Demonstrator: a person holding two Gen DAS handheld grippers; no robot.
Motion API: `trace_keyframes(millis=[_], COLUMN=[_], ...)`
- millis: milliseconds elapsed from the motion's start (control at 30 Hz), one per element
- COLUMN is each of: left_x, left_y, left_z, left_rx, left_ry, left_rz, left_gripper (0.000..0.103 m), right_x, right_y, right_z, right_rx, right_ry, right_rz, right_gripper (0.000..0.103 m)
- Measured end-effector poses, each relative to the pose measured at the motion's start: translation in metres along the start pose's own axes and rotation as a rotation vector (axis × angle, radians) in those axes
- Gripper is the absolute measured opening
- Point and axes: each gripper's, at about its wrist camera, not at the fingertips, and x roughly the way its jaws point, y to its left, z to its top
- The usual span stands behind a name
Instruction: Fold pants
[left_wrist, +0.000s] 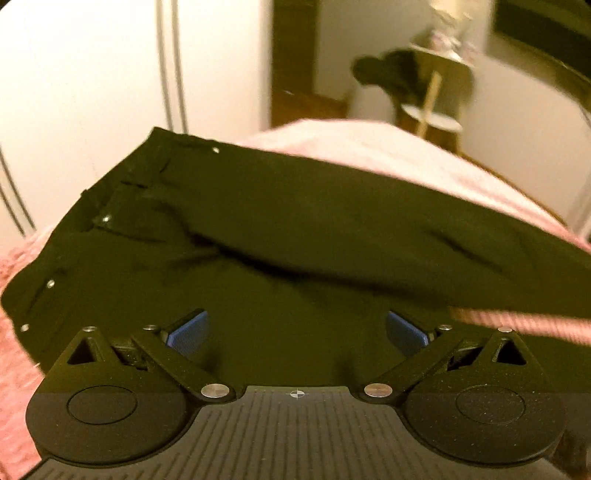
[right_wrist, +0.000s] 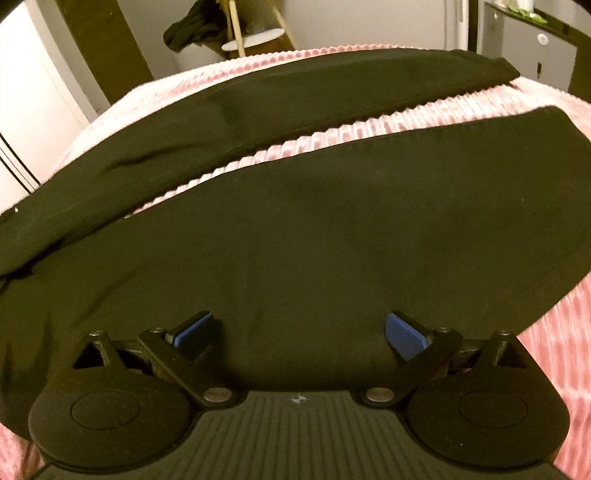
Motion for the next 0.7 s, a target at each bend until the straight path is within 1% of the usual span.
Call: trace_keyframes(millis=[100,133,167,200,233,300,367,400,467,500,533,600,667,700], left_x=[0.035,0.044,0.051,0.056,0.061,0.065,0.068,0.073,0.084,0.091,0.096,0.095,0.096,0.095], left_y=[0.002,0.007,0.011,0.016,0.021,0.028,0.030,0.030,0.030,0.030,0.029,0.025,0.020,0.018], left_z=[-0.001,-0.004,-0.007,-0.009,-0.009,-0.006,-0.005,-0.006,-0.009,-0.011,-0.013,-0.020,-0.026,-0.027], left_rx=[-0.015,-0.011,-0.006,-0.002,-0.003,-0.017,-0.040,-0.050,-0.057,-0.063,-0.054,-0.030,-0.022,-0.025], left_ry=[-0.002,-0.013,-0.024,-0.038,-0.054,-0.094,-0.134,-0.137,-0.097,-0.062,-0.064,-0.126,-0.138,-0.142], left_rz=[0.058,0.085,0.115,0.152,0.186,0.226,0.247,0.247,0.223,0.213,0.213,0.228,0.243,0.245], left_gripper=[0.103,0.103,0.103,0.103,0.103,0.103,0.103,0.103,0.103,0.103,0.103,0.103,0.103,0.103], right_x=[0.007,0.003,-0.001,-0.010,-0.019,-0.027,-0.019,-0.010,0.018,0.031,0.044,0.072,0.096,0.107], right_y=[0.020,0.022,0.023,0.020,0.015,0.004,-0.006,-0.009,-0.021,-0.027,-0.033,-0.039,-0.040,-0.039], right_z=[0.002,0.004,0.012,0.023,0.039,0.081,0.132,0.157,0.203,0.222,0.239,0.267,0.284,0.291], right_rx=[-0.170,-0.217,-0.246,-0.237,-0.201,-0.106,0.008,0.062,0.189,0.250,0.311,0.408,0.456,0.470], right_ry=[0.060,0.078,0.086,0.052,-0.005,-0.087,-0.155,-0.170,-0.161,-0.158,-0.156,-0.152,-0.138,-0.127], right_rz=[-0.074,-0.076,-0.055,-0.019,0.010,0.031,0.030,0.027,0.000,-0.015,-0.030,-0.077,-0.128,-0.154], right_gripper=[0.099,0.099,0.099,0.098,0.098,0.098,0.098,0.097,0.087,0.080,0.079,0.077,0.077,0.075])
